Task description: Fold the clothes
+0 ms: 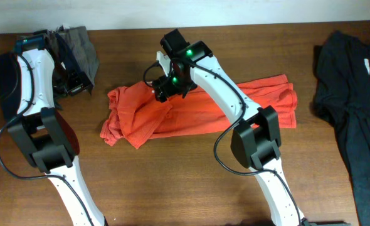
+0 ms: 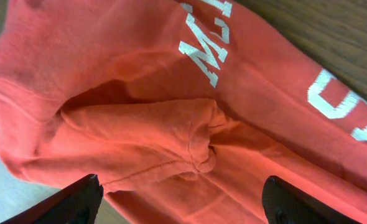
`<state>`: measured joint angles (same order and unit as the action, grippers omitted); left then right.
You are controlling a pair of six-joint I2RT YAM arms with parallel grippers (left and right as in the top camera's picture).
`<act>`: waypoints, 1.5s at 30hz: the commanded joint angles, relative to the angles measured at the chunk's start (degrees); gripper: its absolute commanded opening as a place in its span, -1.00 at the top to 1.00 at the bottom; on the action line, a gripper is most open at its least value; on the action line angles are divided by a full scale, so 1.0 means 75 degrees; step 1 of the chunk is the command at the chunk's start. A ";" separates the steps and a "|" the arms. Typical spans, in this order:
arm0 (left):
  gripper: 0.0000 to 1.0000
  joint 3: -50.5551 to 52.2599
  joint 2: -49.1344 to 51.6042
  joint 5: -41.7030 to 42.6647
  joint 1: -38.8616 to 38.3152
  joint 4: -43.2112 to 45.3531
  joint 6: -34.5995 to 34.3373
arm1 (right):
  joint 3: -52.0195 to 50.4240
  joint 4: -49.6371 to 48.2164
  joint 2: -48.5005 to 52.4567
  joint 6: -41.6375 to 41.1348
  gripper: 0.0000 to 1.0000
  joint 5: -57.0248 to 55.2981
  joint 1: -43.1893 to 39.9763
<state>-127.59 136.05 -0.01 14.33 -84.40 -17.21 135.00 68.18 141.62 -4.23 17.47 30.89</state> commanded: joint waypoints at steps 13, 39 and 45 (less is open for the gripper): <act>-0.98 0.0050 -0.0134 0.0029 0.0006 -0.0029 -0.0105 | 0.0029 -0.0038 0.0545 0.0338 -0.41 0.0644 0.0230; -0.98 0.0050 -0.0134 0.0026 0.0006 -0.0020 -0.0105 | -0.0478 -0.0437 0.0551 0.0326 0.29 0.0644 0.0216; -0.98 0.0050 -0.0134 0.0026 0.0006 -0.0003 -0.0105 | -0.0472 -0.0312 0.0475 0.0303 0.55 0.0638 0.0213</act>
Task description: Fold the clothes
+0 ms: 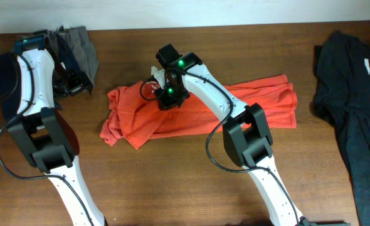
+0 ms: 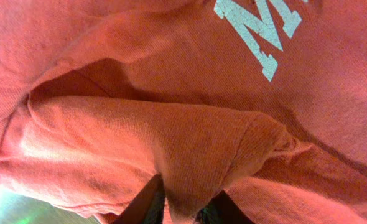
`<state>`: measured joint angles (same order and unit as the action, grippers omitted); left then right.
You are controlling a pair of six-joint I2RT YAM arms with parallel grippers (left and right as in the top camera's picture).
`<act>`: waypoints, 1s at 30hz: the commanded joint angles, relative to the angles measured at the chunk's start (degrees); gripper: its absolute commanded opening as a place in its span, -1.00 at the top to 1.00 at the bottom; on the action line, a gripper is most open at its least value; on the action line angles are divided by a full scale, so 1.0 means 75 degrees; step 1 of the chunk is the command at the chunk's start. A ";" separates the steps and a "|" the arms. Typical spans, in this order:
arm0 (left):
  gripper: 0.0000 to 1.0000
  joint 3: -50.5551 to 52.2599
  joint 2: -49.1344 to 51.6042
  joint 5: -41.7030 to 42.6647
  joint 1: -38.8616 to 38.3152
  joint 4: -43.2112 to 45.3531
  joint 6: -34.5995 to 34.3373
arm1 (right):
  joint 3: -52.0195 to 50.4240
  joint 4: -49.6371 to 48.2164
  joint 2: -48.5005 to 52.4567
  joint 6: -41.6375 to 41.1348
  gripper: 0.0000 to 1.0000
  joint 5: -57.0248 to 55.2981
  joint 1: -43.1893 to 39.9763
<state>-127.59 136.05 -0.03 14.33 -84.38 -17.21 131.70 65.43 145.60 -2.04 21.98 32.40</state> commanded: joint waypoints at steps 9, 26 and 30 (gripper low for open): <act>-0.98 0.0050 -0.0134 0.0029 0.0006 0.0003 -0.0105 | 0.0006 0.0667 -0.0184 -0.0391 0.65 -0.1003 0.0012; -0.99 0.0050 -0.0134 0.0029 0.0006 0.0026 -0.0105 | 0.0516 0.2174 -0.0210 -0.1061 0.92 -0.0988 0.0035; -0.98 0.0050 -0.0134 0.0029 0.0006 0.0029 -0.0105 | 0.0516 0.2538 -0.0210 -0.1061 0.92 -0.0775 0.0035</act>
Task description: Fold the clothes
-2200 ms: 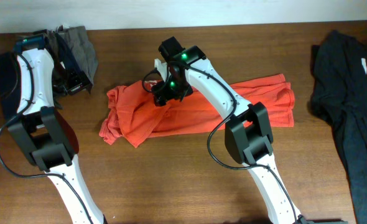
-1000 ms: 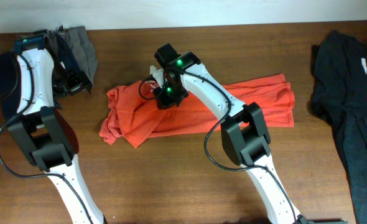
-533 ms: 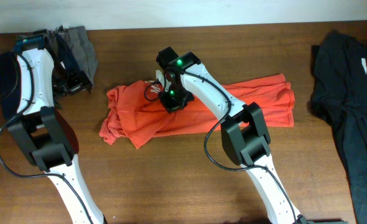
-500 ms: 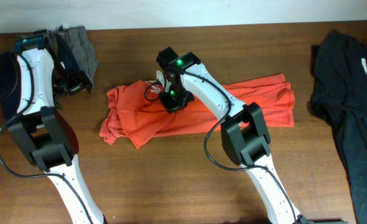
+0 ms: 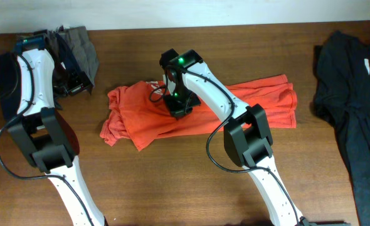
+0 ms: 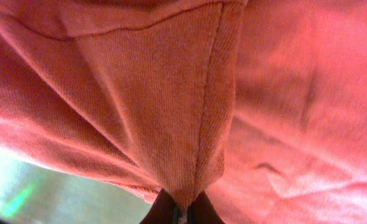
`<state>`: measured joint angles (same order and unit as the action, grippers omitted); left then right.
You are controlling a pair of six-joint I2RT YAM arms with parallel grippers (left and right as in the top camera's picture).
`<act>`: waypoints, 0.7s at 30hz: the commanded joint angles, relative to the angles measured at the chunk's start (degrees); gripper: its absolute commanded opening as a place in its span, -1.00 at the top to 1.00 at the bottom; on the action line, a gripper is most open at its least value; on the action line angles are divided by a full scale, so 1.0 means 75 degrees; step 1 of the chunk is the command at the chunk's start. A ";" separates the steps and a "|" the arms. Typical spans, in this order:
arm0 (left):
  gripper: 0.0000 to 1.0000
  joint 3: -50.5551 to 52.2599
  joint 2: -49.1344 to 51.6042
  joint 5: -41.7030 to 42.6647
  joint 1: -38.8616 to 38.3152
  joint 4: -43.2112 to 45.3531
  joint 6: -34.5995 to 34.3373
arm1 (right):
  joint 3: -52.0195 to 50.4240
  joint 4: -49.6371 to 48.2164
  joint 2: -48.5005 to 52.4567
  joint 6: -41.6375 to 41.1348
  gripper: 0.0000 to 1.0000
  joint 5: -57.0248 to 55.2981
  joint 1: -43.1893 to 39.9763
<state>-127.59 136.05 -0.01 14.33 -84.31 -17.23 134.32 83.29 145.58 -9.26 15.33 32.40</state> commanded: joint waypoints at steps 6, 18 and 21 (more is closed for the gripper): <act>-0.98 0.0050 -0.0134 0.0029 0.0006 0.0041 -0.0102 | 0.0166 0.0624 -0.0207 -0.0093 0.84 0.0530 0.0038; -0.98 0.0050 -0.0134 0.0029 0.0003 0.0017 -0.0102 | 0.0187 0.0764 -0.0207 -0.0061 -0.64 0.0487 0.0146; -0.98 0.0050 -0.0134 0.0026 0.0003 0.0017 -0.0102 | 0.0405 0.0857 -0.0207 -0.0061 -0.64 0.0469 0.0114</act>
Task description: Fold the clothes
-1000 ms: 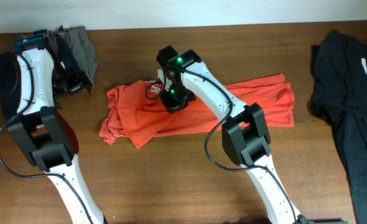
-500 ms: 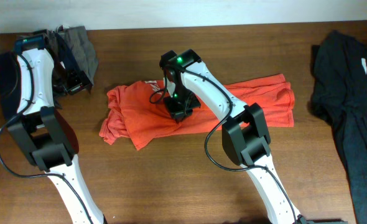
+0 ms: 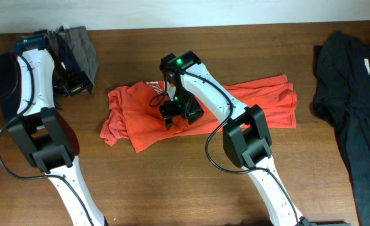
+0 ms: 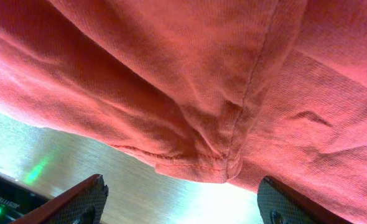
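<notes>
An orange sweatshirt (image 3: 260, 103) with white lettering lies crumpled across the middle of the wooden table (image 3: 172, 182). My right gripper (image 3: 176, 118) sits low over its front left part. In the right wrist view the gripper (image 4: 180, 208) is open, its dark fingers (image 4: 78, 202) spread wide. A folded hem of the orange cloth (image 4: 214, 167) lies just ahead of them on the wood, gripped by nothing. My left gripper (image 3: 74, 85) rests at the back left by the grey cloth; its jaws cannot be made out.
A dark garment (image 3: 354, 94) lies heaped at the right edge of the table. A grey garment (image 3: 81, 50) lies at the back left corner, next to the left arm. Bare wood (image 4: 109, 168) shows in front of the orange cloth.
My right gripper was shut on a fold of the orange cloth. Now it is open, the fold lies loose on the table, and the gripper sits slightly nearer the front.
First my right gripper was open over a raised fold on the sweatshirt's left part. Then it was shut on that fold, and later held it further toward the front right. Now the fold is let go near the garment's front edge. The left arm stayed put.
</notes>
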`<state>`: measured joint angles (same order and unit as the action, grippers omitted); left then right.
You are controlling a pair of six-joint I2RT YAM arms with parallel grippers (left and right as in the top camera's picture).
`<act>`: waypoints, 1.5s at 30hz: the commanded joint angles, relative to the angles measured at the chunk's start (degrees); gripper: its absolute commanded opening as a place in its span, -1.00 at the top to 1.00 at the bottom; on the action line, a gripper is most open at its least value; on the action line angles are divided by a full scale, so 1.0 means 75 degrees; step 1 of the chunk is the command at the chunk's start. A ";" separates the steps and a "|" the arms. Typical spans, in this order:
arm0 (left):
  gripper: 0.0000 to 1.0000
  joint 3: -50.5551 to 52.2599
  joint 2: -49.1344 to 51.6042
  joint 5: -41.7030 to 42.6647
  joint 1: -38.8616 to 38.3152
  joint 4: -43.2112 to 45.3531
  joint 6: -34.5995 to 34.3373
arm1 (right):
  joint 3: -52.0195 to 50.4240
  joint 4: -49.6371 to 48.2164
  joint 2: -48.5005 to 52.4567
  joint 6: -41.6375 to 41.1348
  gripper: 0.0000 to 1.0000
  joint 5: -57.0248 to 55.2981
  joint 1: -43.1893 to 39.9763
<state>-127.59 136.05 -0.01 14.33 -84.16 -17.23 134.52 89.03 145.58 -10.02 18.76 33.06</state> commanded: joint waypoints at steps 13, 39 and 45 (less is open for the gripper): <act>-0.98 0.0050 -0.0134 -0.0688 0.0015 0.0160 -0.0498 | 0.2973 0.1107 -0.0294 0.1113 -0.53 -0.0326 0.0871; -0.98 0.0050 -0.2052 0.1725 -0.0300 -0.0769 0.1285 | 0.2943 0.1107 -0.2908 -0.0283 -0.98 -0.2276 -0.2448; -0.98 0.0233 -0.3485 0.1836 -0.1510 -0.1594 0.1221 | 0.2285 0.1107 -0.2873 0.0408 -0.98 -0.1722 -0.4741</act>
<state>-126.96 115.33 11.97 7.77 -96.27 -8.97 154.63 96.88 123.55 -10.81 2.63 3.01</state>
